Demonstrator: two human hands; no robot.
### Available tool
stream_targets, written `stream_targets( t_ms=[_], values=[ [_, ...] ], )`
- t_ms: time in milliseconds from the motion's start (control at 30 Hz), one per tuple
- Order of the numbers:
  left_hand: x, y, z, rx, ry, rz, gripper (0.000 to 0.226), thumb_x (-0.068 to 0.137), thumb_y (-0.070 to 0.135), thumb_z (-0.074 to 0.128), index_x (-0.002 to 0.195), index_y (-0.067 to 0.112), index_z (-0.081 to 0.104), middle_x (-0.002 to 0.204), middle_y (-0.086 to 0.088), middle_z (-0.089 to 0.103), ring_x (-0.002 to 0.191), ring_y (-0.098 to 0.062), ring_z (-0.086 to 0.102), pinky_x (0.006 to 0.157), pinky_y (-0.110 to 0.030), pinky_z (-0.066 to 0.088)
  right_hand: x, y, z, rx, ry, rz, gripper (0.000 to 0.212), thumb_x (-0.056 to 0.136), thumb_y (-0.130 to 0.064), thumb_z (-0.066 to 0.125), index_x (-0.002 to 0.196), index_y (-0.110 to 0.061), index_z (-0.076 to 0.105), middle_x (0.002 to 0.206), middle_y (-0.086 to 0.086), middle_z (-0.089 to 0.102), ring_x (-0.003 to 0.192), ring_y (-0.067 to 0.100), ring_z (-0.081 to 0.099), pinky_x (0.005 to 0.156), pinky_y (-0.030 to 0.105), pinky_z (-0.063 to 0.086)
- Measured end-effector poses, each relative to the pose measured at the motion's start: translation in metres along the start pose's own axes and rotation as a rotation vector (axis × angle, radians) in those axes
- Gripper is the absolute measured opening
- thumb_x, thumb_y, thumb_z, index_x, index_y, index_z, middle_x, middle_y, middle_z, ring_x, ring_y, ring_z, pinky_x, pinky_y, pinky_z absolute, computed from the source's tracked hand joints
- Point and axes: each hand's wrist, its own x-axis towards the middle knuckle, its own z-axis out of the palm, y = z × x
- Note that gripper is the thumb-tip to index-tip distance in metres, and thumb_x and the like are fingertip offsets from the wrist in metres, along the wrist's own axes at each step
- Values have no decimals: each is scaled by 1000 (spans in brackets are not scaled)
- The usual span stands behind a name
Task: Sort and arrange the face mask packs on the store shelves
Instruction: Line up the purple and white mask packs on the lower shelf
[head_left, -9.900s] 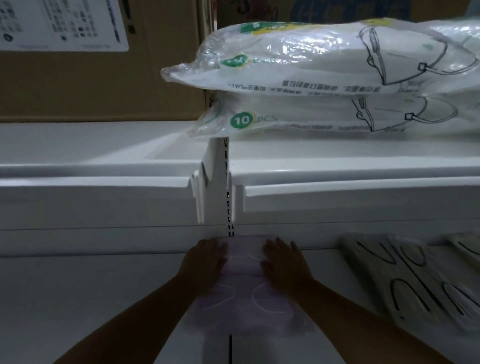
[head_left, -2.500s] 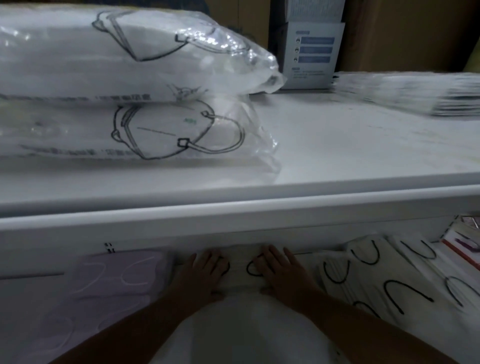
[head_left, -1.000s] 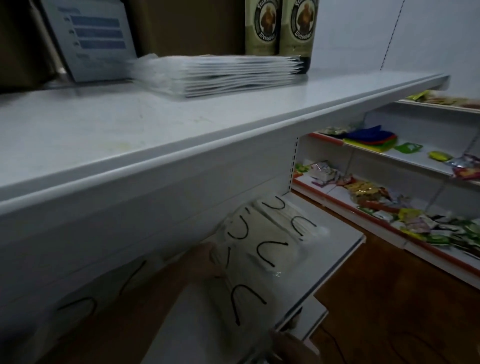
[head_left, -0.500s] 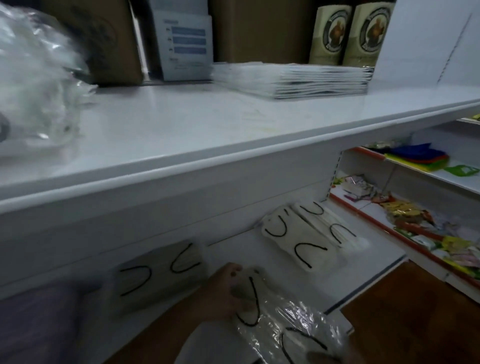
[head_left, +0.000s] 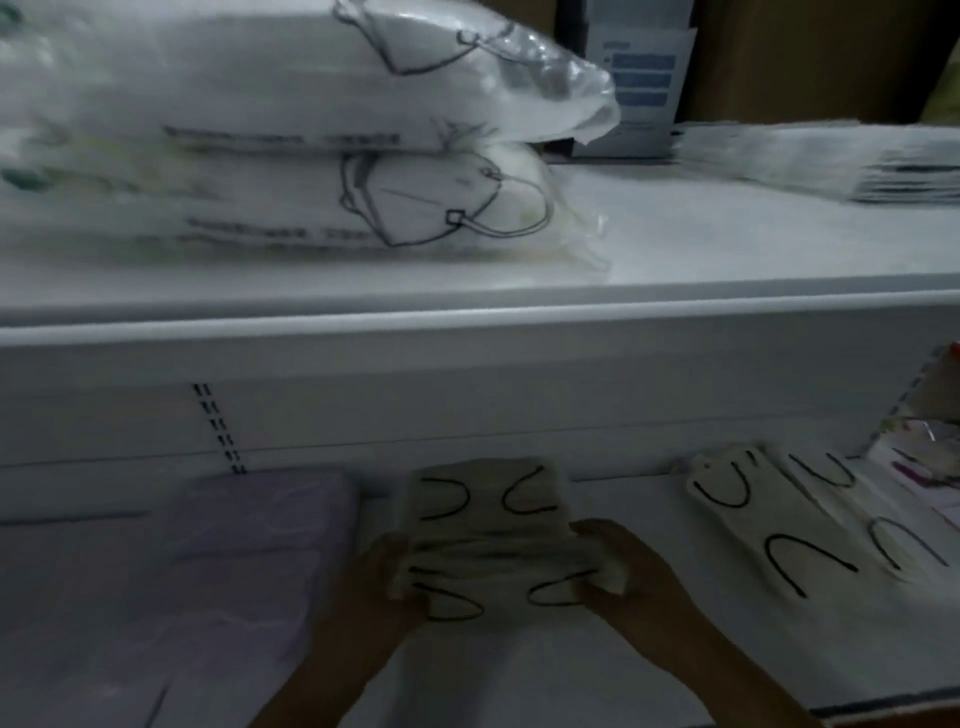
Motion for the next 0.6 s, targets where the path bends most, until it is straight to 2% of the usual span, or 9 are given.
stream_targets(
  t_ms=[100,167,200,267,333,400,467,533,600],
  values=[
    [-12,7,-6,95,67,24,59,69,10,79,123,21,57,109,7,59,98,-6,49,82,-13,35,3,18,8,111,25,87,59,80,-1,72,120,-37,47,118,-20,55,108,2,55,83,13,47],
    [-11,6,-4,120,91,48,58,68,9,79,122,18,60,100,10,58,87,-2,46,73,3,30,6,24,12,279,98,187,66,77,14,68,125,-27,47,114,-9,58,104,11,58,85,33,51],
    [-12,10,-3,101,102,33,55,69,9,78,121,19,62,95,15,55,80,3,43,69,6,29,7,27,15,345,133,228,66,74,18,68,124,-22,48,111,-5,58,101,14,59,80,37,52],
    [-15,15,-1,142,100,52,51,73,12,74,121,24,61,92,21,48,73,12,37,69,10,24,6,31,22,326,198,253,64,68,6,74,123,-15,51,115,1,59,104,19,58,80,35,49],
    [-17,23,-2,163,87,37,50,79,14,70,125,26,56,98,21,46,76,17,35,70,7,22,7,33,28,303,237,303,69,75,3,74,136,-6,44,136,9,50,122,23,48,95,34,41],
    [-17,19,-1,145,36,3,51,84,18,67,132,21,51,121,14,55,101,4,50,84,-6,29,6,32,28,314,223,349,69,86,7,62,146,1,29,150,14,34,137,27,34,100,31,33],
    [-17,19,-2,139,-1,-19,52,86,20,69,134,16,50,128,5,56,115,-12,54,90,-19,35,4,32,23,242,205,349,64,90,-1,59,146,-1,29,151,13,34,139,28,33,96,28,33],
    [-16,14,-5,38,-11,-13,33,77,9,77,107,17,66,99,-1,69,90,-11,65,75,-29,44,6,28,18,163,216,344,42,93,-14,58,132,0,51,137,16,52,124,30,50,93,37,43],
    [-15,14,-11,-112,-63,-101,36,53,5,84,81,20,67,75,-6,71,66,-9,66,61,-37,51,4,26,16,14,170,323,22,92,-20,59,109,-7,63,106,14,67,92,21,62,81,38,46]
  ],
)
